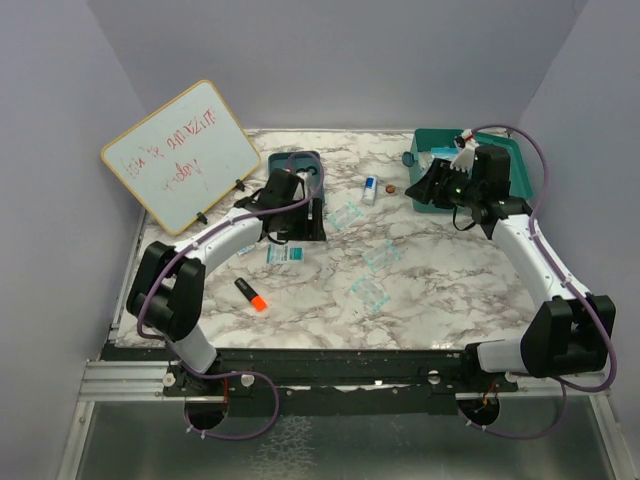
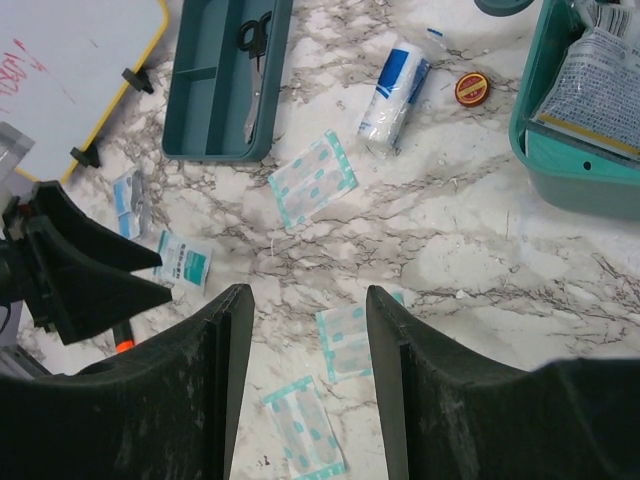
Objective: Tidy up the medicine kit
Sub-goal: Pick up the medical item at the center of the board.
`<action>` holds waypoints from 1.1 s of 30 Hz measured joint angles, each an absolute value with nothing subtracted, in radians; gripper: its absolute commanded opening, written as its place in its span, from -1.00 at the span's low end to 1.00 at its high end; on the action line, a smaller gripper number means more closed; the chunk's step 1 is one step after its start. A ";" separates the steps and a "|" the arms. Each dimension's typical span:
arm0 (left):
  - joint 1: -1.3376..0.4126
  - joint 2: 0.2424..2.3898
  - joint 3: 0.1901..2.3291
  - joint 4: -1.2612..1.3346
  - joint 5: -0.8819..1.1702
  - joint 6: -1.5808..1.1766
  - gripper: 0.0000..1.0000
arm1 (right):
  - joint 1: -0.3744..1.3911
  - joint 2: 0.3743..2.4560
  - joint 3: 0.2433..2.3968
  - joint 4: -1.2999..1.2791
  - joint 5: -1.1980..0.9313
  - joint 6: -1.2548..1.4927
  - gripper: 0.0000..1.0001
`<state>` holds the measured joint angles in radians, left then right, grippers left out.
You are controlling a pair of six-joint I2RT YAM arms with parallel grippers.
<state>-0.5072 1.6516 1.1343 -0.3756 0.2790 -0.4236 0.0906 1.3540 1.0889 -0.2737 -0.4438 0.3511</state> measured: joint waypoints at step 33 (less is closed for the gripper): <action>-0.414 1.816 1.172 -0.440 0.213 -0.389 0.47 | 0.091 1.346 1.072 -0.270 -0.464 0.358 0.09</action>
